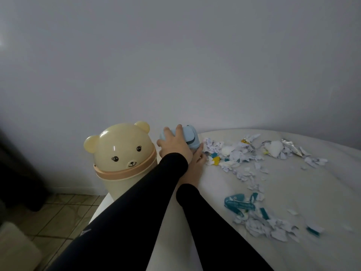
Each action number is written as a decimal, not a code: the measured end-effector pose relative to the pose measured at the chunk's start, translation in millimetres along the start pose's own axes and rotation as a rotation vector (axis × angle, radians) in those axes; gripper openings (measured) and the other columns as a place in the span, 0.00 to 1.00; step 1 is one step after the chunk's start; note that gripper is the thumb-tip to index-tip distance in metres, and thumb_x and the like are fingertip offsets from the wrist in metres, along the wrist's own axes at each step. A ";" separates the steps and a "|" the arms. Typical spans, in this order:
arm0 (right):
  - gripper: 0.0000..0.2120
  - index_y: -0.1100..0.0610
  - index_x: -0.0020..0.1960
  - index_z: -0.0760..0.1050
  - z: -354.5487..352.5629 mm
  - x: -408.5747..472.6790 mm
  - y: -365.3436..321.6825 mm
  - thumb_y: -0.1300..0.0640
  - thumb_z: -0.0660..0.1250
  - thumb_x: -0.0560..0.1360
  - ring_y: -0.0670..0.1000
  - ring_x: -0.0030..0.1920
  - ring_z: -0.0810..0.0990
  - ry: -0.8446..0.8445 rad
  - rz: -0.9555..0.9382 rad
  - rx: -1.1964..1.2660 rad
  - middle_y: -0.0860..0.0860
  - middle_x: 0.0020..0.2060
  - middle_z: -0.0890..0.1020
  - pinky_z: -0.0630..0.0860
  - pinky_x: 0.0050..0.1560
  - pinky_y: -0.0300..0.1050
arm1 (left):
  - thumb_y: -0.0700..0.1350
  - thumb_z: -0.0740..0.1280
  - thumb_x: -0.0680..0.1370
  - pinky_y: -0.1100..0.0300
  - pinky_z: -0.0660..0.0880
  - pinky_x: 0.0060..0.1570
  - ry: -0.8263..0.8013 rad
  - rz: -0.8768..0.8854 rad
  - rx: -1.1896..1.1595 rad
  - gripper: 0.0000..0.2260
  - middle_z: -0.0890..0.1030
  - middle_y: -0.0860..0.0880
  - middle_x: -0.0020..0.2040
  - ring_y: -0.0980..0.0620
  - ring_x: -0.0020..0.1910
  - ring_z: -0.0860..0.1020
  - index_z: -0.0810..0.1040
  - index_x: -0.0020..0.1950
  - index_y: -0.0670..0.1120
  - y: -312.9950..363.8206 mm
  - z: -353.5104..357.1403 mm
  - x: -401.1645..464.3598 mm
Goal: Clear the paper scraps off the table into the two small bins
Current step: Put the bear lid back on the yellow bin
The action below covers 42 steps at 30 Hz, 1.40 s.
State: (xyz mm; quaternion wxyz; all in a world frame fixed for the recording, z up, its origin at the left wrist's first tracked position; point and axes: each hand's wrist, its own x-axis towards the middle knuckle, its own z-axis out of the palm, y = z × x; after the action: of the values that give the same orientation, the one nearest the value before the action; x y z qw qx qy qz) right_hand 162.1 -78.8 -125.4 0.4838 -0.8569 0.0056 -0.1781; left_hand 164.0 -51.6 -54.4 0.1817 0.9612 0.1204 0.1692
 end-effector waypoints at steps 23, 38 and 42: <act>0.56 0.59 0.74 0.55 -94.3 -165.6 -0.4 0.51 0.81 0.54 0.52 0.58 0.67 0.073 -0.051 0.206 0.57 0.63 0.66 0.69 0.55 0.39 | 0.57 0.78 0.63 0.60 0.66 0.62 0.129 0.230 -0.448 0.41 0.67 0.50 0.60 0.52 0.61 0.68 0.62 0.71 0.57 -55.2 -56.9 -174.7; 0.49 0.58 0.76 0.49 -99.8 -175.8 6.4 0.50 0.75 0.66 0.56 0.64 0.72 -0.081 -0.068 0.215 0.56 0.67 0.61 0.69 0.59 0.40 | 0.51 0.78 0.64 0.60 0.69 0.62 0.389 0.214 -0.655 0.37 0.67 0.52 0.64 0.57 0.61 0.69 0.66 0.69 0.53 -58.0 -28.1 -203.4; 0.54 0.57 0.75 0.50 -99.5 -177.2 7.5 0.54 0.80 0.59 0.51 0.64 0.69 -0.119 -0.078 0.235 0.53 0.65 0.62 0.67 0.55 0.33 | 0.51 0.79 0.64 0.53 0.73 0.60 0.563 0.150 -0.710 0.34 0.70 0.51 0.62 0.55 0.61 0.70 0.68 0.65 0.53 -59.0 -35.3 -207.0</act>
State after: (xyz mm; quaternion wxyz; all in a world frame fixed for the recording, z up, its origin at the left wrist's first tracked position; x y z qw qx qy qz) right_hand -33.5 -132.8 -138.2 0.5728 -0.8030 -0.0775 -0.1451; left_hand -48.2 -47.9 -104.7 0.4471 0.7620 0.0298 0.4675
